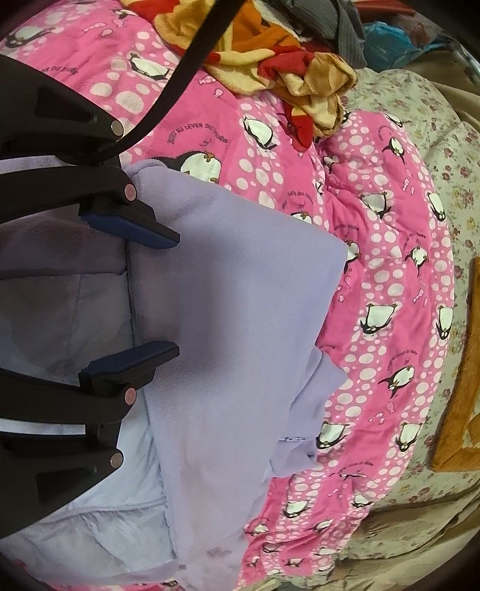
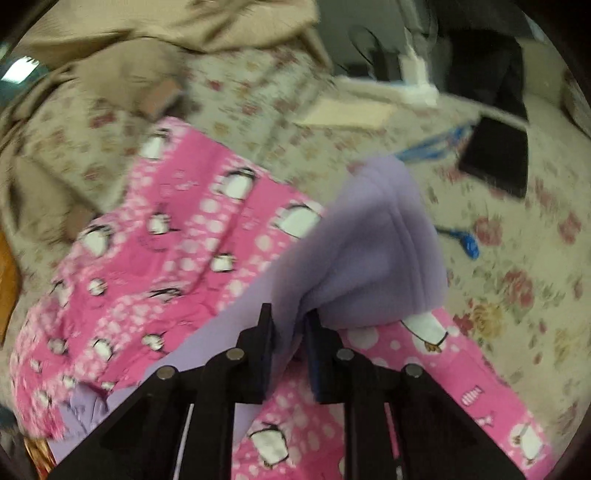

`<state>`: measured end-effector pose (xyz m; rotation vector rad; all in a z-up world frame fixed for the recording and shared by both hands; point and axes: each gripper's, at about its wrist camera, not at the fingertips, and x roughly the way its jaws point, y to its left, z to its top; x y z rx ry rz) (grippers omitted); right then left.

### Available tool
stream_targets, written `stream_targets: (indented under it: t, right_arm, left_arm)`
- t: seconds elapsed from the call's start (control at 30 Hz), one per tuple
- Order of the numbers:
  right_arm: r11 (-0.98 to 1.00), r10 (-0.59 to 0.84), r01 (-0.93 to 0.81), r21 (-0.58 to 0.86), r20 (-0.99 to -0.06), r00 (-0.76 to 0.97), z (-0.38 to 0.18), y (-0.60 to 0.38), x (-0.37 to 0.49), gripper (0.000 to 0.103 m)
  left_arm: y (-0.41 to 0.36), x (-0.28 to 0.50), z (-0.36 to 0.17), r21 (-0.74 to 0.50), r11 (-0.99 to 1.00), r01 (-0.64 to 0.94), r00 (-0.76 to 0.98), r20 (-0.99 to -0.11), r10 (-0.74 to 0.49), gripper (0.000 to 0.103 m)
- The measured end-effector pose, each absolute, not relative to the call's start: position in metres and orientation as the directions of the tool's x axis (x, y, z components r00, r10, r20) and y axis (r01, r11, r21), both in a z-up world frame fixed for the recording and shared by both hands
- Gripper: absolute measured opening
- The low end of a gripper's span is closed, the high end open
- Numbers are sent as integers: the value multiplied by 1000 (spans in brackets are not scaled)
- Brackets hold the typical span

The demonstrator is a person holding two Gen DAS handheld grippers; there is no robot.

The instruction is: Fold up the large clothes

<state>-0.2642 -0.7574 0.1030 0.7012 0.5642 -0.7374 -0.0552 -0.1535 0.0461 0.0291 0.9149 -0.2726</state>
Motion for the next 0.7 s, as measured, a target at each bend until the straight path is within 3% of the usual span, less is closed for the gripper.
stream_targets:
  t: [0.2, 0.43, 0.63, 0.7]
  right_arm:
    - [690, -330, 637, 343, -634, 699, 139, -704, -249, 15]
    - [901, -139, 367, 233, -646, 751, 153, -580, -175, 15]
    - [974, 125, 46, 224, -692, 711, 112, -441, -117, 16]
    - [969, 207, -30, 246, -739, 642, 84, -404, -105, 31]
  left_arm:
    - [-134, -61, 70, -286, 931, 228, 598, -714, -365, 23]
    - [-131, -62, 73, -309, 924, 225, 599, -704, -381, 23]
    - [-128, -60, 70, -314, 922, 228, 592, -707, -387, 23]
    - [-129, -59, 69, -319, 918, 236, 584, -709, -396, 23]
